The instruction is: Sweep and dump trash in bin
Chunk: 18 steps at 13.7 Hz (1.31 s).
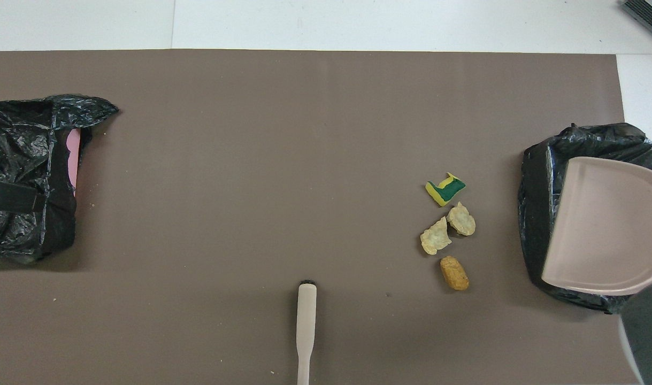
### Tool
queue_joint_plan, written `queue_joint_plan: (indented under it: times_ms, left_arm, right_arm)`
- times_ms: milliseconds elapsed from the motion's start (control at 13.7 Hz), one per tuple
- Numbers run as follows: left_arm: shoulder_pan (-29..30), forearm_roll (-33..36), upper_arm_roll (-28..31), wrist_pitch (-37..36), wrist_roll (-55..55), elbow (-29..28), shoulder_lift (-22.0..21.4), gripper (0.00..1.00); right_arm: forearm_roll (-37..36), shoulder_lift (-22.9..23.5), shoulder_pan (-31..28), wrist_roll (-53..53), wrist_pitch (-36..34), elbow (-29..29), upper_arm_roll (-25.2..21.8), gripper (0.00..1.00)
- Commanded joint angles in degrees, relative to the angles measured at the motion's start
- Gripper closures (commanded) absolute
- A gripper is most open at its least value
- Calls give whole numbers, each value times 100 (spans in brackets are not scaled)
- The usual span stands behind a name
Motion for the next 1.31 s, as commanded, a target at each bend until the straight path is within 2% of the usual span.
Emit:
queue_joint_plan:
  times_ms: [0,292,584,657,803,876,1095,1241]
  left_arm:
    - [82,-31,-20,-73,105,46,-16,0]
    - [82,-31,-20,-64,123,-15,-60,0]
    - [82,-31,-20,-73,114,-24,-68,0]
    - [90,-31,-20,-64,123,-24,-68,0]
    - [90,-31,-20,-73,123,-24,-68,0]
    - [90,-31,-20,-73,114,-24,-68,0]
    - [90,-31,-20,-73,123,-24,-68,0]
    - [82,-40,-20,-90,114,-24,-68,0]
  right_arm:
    - [1006,17,-6,1290,-60,102,227,100]
    - [2124,455,3,4603,316,164,947,100]
    - [2767,1403,555,6548,748,742,1037,100]
    - [2751,1832,757,6917,783,900,1037,100]
    - [2768,2562,1266,8084,1281,1261,1037,100]
    - [2794,2844,1382,8560,1528,1358,1037,100]
    - [3224,3670,1865,9519,1767,2139,1037,100]
    - [3199,4198,2207,10284,2091,2500,1037,100]
